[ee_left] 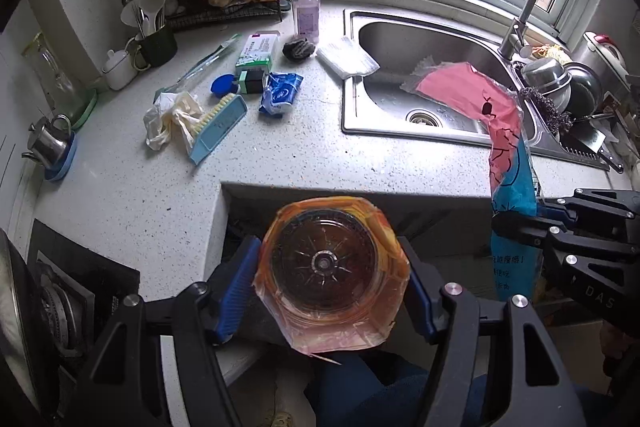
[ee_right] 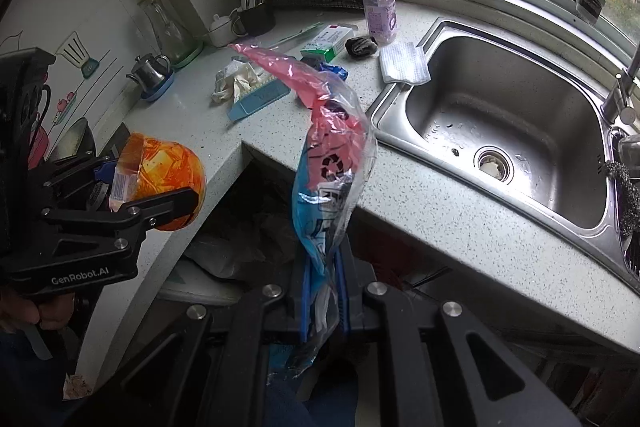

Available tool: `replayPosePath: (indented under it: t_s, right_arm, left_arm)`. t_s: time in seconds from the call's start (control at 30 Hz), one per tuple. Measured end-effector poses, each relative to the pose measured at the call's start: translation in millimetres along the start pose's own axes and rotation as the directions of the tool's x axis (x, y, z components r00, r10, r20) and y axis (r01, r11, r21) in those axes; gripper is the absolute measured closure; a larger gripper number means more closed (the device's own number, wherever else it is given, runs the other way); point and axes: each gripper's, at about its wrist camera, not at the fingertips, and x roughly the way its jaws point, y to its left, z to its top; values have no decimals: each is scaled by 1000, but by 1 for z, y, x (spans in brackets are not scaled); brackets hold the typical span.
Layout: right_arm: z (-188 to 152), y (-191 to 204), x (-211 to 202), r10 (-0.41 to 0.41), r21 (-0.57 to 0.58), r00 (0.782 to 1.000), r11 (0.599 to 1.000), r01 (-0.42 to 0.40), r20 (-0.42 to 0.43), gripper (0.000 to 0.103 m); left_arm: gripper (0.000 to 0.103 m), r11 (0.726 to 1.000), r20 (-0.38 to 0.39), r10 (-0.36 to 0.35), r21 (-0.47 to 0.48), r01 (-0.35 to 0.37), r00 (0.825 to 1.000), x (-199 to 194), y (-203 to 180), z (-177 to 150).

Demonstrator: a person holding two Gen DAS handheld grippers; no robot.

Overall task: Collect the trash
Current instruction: 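Carry the cup and bag down to the red bin under the counter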

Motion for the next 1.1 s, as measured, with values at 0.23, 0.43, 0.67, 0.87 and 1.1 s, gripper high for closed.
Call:
replayPosePath:
  t_s: [0.23,0.43,0.67,0.87,1.1]
  right_arm:
    - [-33,-9,38,22,50,995,999,-18,-93,93]
    - [-66,-16,80,17,105,986,995,0,-168,93]
    - [-104,-36,163,36,150,967,989,2,-252,93]
    - [-123,-59,240,19,172,961,985,30,-276,93]
    - [-143,-85,295,-12,211,961,975,73,-276,93]
  left_arm:
    - [39,999,-100,-5,45,10,995,45,-14,-34]
    - [39,998,-174,-20,61,31,985,110,-15,-63]
    - [39,995,-252,-67,61,85,965,204,-22,-104]
    - [39,991,-302,-97,58,120,949,299,-29,-136]
    - [38,986,-336,-104,92,142,936,378,-41,-157]
